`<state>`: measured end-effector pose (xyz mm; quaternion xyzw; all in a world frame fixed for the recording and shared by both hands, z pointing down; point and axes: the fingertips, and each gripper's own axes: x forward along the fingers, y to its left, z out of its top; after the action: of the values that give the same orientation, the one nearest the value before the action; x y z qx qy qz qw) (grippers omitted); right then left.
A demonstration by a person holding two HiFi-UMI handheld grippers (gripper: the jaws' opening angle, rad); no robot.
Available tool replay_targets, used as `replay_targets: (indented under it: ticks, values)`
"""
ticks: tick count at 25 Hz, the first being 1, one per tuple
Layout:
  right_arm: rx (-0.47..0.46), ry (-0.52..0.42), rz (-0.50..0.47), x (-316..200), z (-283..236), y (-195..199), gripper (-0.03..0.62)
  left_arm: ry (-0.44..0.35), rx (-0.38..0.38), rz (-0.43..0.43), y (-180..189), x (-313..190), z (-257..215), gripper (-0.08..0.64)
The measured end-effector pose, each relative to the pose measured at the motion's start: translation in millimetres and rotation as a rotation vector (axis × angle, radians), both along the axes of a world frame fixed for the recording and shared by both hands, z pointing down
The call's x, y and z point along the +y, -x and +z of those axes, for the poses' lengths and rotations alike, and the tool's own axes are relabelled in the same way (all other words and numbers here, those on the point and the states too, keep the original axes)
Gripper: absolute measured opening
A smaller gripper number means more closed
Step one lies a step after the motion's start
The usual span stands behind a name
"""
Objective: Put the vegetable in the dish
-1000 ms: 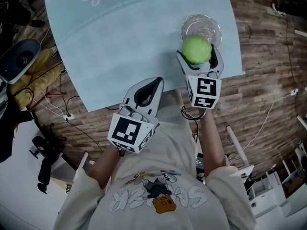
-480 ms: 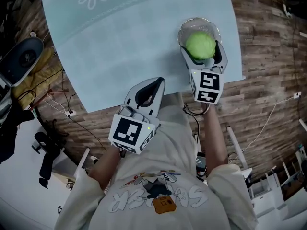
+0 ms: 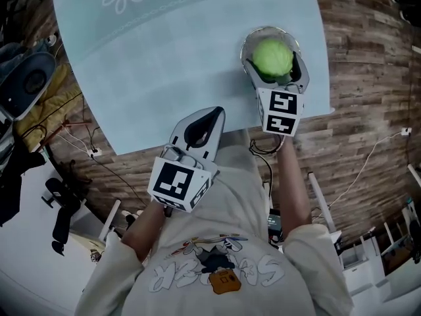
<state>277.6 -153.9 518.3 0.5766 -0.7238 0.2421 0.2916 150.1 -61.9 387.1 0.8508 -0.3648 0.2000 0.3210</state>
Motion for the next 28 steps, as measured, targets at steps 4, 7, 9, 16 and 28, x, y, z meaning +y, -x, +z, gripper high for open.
replay_targets:
  ticks: [4,7,9,16,28]
  values:
    - [0.015,0.009,-0.012,2,5,-1,0.512,-0.004,0.002,0.003,-1,1,-2,0.002]
    - [0.021,0.02,-0.015,2,7,2,0.512,-0.001,-0.001,-0.004,3,0,-1,0.002]
    - [0.025,0.023,-0.019,1,7,3,0.512,0.001,-0.004,-0.008,5,-1,0,0.002]
    - [0.069,0.031,-0.026,1,13,3,0.512,-0.003,-0.005,-0.008,7,-2,0,0.002]
    - [0.121,0.04,-0.018,1,16,4,0.512,-0.006,0.0,-0.015,17,1,-2,0.002]
